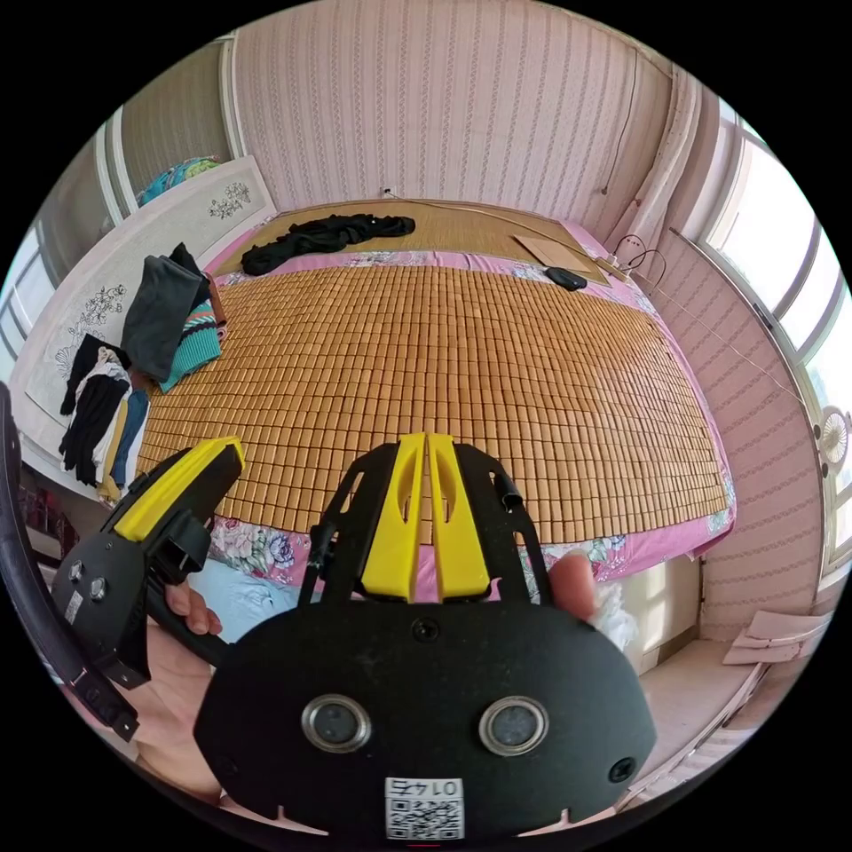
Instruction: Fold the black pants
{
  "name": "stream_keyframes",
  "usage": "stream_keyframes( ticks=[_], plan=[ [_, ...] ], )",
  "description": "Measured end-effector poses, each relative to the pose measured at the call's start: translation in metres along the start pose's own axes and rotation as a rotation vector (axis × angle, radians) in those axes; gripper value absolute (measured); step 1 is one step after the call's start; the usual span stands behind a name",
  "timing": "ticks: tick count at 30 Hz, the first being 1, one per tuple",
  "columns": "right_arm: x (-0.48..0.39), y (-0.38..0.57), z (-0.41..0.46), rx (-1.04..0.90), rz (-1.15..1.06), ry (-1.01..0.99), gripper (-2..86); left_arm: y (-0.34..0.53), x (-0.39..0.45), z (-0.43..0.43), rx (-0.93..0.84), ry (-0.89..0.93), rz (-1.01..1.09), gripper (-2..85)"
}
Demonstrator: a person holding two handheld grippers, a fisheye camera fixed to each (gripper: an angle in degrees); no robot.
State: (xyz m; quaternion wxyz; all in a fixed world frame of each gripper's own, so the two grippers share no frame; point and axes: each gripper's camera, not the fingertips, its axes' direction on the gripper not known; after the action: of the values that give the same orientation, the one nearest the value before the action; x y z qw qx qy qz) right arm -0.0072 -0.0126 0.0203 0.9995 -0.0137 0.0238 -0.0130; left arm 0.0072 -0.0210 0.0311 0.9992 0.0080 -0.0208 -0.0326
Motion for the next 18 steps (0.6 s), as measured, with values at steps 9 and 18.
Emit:
stream_keyframes(
  ticks=[9, 18],
  plan=[
    [0.002, -0.003, 0.007, 0.008, 0.011, 0.009, -1.0, -0.001, 0.006, 0.003, 0.025, 0.001, 0.029, -0.8],
    [0.002, -0.006, 0.014, 0.018, -0.001, 0.014, -0.9, 0.000, 0.005, 0.005, 0.036, -0.014, -0.014, -0.8]
  ],
)
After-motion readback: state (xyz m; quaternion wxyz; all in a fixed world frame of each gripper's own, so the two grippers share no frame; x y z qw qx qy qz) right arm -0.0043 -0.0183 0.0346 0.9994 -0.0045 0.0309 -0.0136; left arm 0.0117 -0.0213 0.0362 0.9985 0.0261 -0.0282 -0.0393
